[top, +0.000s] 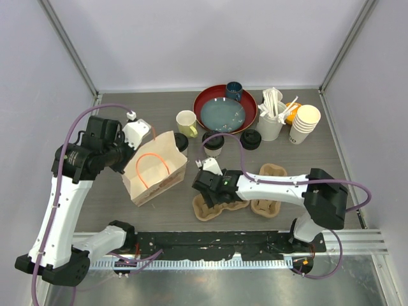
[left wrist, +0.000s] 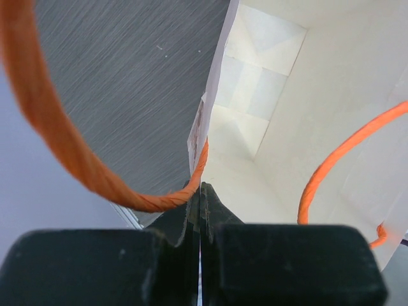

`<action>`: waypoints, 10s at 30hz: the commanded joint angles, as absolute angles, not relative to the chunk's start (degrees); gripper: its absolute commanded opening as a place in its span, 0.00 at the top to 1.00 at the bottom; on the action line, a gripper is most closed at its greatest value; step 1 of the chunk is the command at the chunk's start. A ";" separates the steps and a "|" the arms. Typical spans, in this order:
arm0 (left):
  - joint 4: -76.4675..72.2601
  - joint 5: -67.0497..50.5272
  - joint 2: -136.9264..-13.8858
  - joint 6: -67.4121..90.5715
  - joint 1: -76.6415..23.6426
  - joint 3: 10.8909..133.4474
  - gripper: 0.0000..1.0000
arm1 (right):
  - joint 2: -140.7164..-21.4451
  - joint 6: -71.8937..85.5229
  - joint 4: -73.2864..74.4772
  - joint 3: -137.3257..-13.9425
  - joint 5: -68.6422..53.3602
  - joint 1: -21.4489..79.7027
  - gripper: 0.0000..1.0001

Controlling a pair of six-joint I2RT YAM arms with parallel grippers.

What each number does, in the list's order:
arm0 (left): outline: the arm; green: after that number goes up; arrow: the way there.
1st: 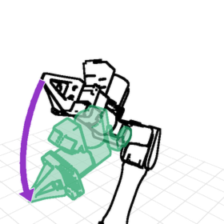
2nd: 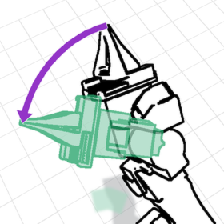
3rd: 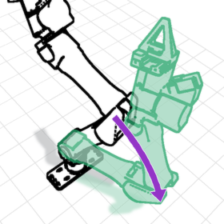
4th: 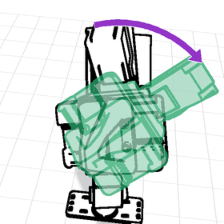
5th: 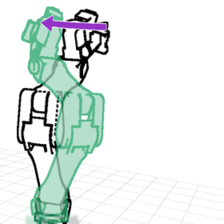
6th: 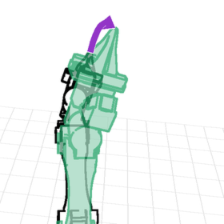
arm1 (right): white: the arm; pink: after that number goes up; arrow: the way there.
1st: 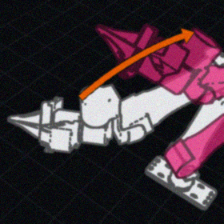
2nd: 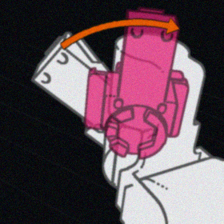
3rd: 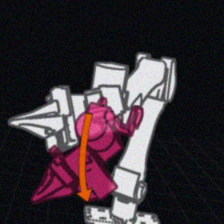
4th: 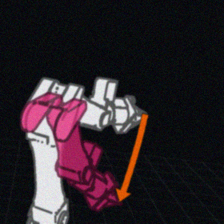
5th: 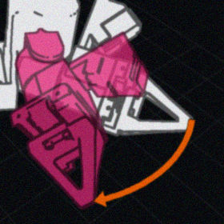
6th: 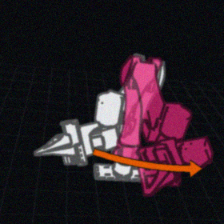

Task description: Pack the takeout coffee

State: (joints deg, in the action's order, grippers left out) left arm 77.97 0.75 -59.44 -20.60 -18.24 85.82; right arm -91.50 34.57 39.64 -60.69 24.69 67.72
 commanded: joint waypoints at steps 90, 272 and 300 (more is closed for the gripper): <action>73.14 -20.31 -59.86 -6.24 -18.10 81.57 1.00 | -100.98 26.01 61.16 -103.27 21.71 71.98 0.60; 87.36 -10.89 -53.09 -19.51 -13.18 78.22 1.00 | -118.05 14.85 48.69 -111.53 24.26 46.49 0.99; 81.92 -30.06 -60.91 -19.43 -16.61 81.91 1.00 | -95.01 0.88 75.59 -140.53 18.28 64.77 0.99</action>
State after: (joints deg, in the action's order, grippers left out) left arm 77.62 -27.77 -60.66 -19.77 -15.09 79.68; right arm -95.72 4.36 72.71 -135.96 18.96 60.58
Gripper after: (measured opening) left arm 0.010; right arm 0.052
